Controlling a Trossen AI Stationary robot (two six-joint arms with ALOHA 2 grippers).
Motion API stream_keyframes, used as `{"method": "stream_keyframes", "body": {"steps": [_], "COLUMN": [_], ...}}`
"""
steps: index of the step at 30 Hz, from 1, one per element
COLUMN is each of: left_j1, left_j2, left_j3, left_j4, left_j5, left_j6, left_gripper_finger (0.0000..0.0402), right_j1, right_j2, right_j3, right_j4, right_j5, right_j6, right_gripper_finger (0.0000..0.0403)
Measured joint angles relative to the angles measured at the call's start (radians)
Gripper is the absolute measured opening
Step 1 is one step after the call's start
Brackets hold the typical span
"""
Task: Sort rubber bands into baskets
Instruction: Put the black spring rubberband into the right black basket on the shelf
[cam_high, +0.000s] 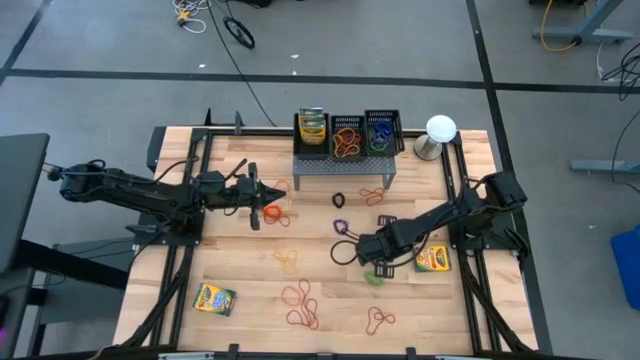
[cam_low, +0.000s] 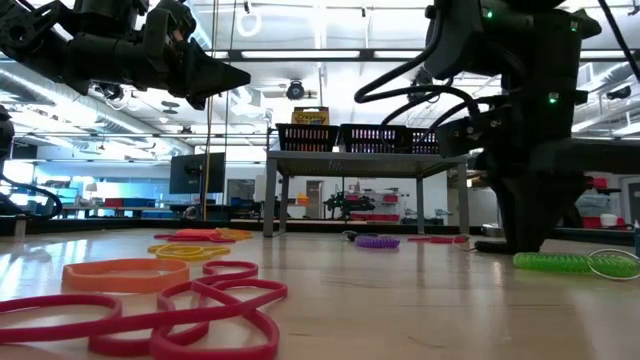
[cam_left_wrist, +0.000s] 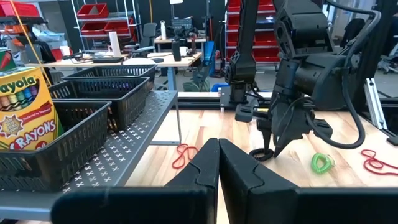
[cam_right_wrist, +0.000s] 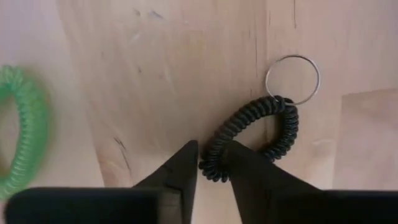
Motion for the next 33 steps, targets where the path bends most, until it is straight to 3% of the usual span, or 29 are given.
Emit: {"method": "stream_keyframes", "body": {"steps": [8, 15, 21, 27, 31, 33], "left_j1": [0.0, 0.0, 0.0, 0.0, 0.0, 0.0], "left_j2": [0.0, 0.0, 0.0, 0.0, 0.0, 0.0], "left_j3": [0.0, 0.0, 0.0, 0.0, 0.0, 0.0], "left_j4": [0.001, 0.0, 0.0, 0.002, -0.001, -0.002], "left_j5": [0.0, 0.0, 0.0, 0.0, 0.0, 0.0], "left_j6": [0.0, 0.0, 0.0, 0.0, 0.0, 0.0], "left_gripper_finger": [0.0013, 0.0013, 0.0013, 0.0013, 0.0013, 0.0013], "right_j1": [0.02, 0.033, -0.006, -0.172, -0.36, -0.469], "right_j2": [-0.025, -0.109, -0.158, -0.171, -0.172, -0.172], "right_j3": [0.009, 0.168, 0.388, 0.637, 0.76, 0.795], "right_j4": [0.014, -0.032, -0.214, -0.475, -0.534, -0.533], "right_j5": [0.035, 0.041, 0.209, 0.386, 0.403, 0.361], "right_j6": [0.049, 0.065, 0.03, 0.021, -0.073, -0.141], "right_gripper_finger": [0.0012, 0.0014, 0.0013, 0.0015, 0.0015, 0.0015]}}
